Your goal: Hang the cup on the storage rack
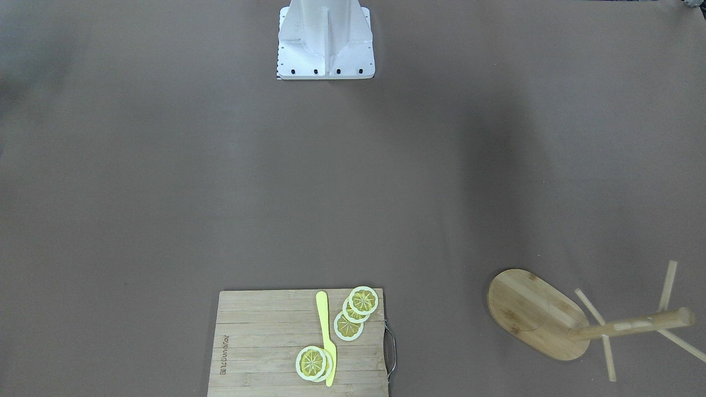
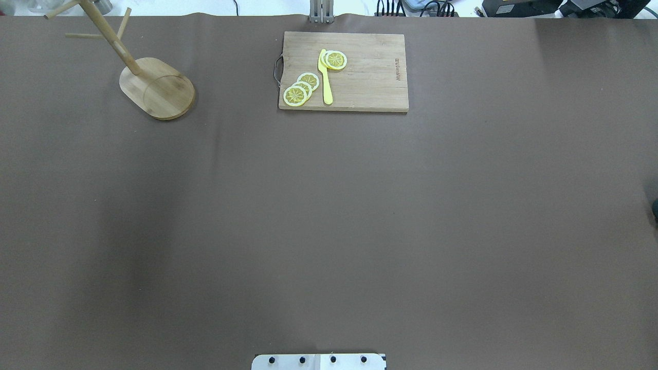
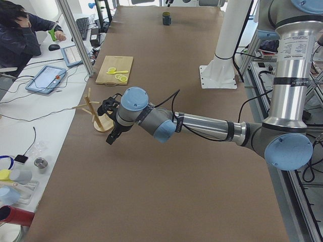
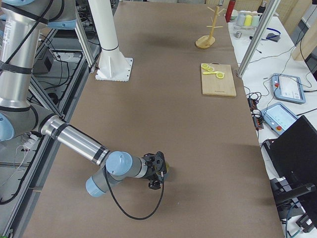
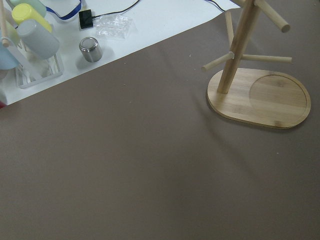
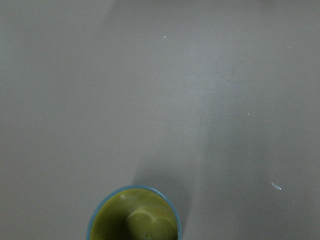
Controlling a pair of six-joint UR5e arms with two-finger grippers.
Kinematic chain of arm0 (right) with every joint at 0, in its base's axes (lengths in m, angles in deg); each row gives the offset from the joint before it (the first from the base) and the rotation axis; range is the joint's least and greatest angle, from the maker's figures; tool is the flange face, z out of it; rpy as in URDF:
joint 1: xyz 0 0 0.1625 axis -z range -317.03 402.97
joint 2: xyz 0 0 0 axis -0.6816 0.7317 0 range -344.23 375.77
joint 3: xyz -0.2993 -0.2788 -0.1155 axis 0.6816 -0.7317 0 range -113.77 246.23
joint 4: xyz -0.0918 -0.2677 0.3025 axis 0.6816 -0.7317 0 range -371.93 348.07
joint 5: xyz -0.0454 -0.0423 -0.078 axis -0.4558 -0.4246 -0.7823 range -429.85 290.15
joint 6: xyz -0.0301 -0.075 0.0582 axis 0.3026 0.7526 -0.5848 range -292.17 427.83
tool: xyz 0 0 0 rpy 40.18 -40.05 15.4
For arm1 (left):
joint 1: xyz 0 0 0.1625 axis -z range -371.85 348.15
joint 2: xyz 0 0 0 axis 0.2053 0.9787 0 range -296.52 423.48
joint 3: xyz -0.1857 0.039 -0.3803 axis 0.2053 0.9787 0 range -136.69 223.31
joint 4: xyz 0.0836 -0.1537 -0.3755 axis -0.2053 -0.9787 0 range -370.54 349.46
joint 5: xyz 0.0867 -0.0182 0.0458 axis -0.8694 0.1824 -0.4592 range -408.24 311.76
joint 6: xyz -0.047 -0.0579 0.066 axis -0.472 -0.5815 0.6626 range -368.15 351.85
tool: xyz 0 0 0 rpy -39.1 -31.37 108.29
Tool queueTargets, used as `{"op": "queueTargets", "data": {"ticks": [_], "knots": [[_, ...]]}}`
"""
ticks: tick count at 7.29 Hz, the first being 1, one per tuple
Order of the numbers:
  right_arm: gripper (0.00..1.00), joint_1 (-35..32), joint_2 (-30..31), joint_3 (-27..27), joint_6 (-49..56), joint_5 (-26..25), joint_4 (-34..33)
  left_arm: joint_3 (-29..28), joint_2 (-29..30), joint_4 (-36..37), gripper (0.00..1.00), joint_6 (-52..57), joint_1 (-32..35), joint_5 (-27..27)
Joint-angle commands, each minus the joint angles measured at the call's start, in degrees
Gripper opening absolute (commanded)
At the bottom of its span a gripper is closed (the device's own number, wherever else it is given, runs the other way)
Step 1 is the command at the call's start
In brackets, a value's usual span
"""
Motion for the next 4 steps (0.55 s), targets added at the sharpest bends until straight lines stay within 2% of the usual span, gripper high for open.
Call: {"op": "queueTargets", "data": {"ticks": [1, 2, 4], "knots": [[0.90, 0.18, -3.37, -0.20, -7.36, 0.17, -3.25, -0.01, 0.00, 0.00, 0.98, 0.00, 0.02, 0.00], [0.84, 3.57, -4.43, -0.29, -13.43, -0.87, -3.53, -0.01, 0.08, 0.00, 0.98, 0.00, 0.02, -0.09], [0.79, 9.55, -4.36, -0.38, -17.34, -7.01, -3.71, -0.18, 0.17, 0.00, 0.98, 0.00, -0.06, -0.18]]}}
